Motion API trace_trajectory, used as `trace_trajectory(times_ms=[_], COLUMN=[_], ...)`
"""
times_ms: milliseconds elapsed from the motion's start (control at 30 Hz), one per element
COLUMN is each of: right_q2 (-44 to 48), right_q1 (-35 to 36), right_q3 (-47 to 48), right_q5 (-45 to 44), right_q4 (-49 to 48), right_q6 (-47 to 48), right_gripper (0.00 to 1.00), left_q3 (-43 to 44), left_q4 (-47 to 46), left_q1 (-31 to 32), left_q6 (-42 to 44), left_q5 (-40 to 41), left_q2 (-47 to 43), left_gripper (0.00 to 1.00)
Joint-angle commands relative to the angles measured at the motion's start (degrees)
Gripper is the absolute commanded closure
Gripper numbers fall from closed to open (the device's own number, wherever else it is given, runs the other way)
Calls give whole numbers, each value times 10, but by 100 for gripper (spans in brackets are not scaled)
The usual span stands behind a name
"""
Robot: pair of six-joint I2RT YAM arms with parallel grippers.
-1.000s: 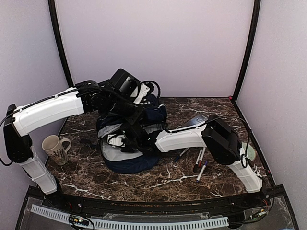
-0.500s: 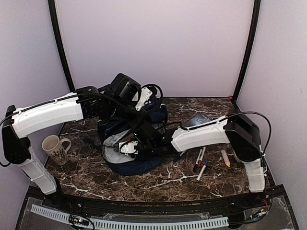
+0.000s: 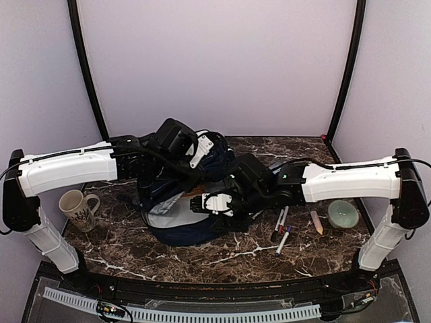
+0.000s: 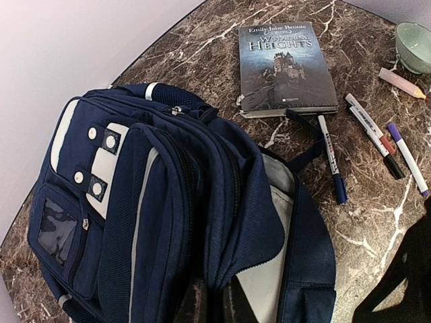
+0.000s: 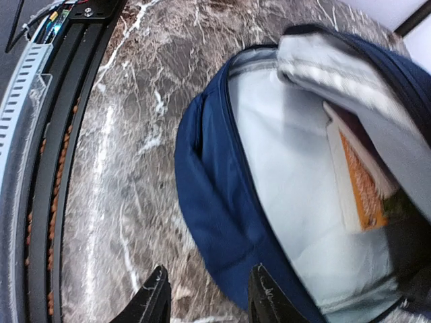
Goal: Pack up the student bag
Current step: Adjust the book in the largest pocket of the bag, then place the largest pocket of the bag in the student bag.
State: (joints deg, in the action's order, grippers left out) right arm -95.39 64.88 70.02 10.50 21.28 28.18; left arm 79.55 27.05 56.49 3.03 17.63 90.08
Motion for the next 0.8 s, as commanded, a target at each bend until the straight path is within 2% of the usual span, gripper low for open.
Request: trace_trajectory(times_ms=[0, 100, 200, 467, 633, 667, 767], right_q2=[36, 79, 105, 129, 106, 97, 70], right_q1=[-40, -72, -133, -330, -484, -514, -589], right_q3=[-25, -35, -59, -64, -73, -76, -82], right_q5=[72, 97, 121, 88, 144, 159, 191], right_q4=[34, 70, 84, 66, 62, 63, 66], right_q6=[-45, -41, -60, -150, -229, -243, -272], right_gripper=[61, 62, 61, 60, 58, 58, 56], left_q3=[-32, -74, -108, -165, -160, -151, -103], left_q4=[-39, -55, -55, -28, -5, 4, 55], left_q1=[-15, -31, -42, -52, -49, -47, -34], left_q6=[-9, -12, -5, 3, 4, 1, 0], left_q5=[32, 18, 5, 0, -66, -76, -132], left_q2=[-25, -46, -60, -45, -50, -53, -55], left_gripper=[100, 100, 100, 100, 97, 93, 68])
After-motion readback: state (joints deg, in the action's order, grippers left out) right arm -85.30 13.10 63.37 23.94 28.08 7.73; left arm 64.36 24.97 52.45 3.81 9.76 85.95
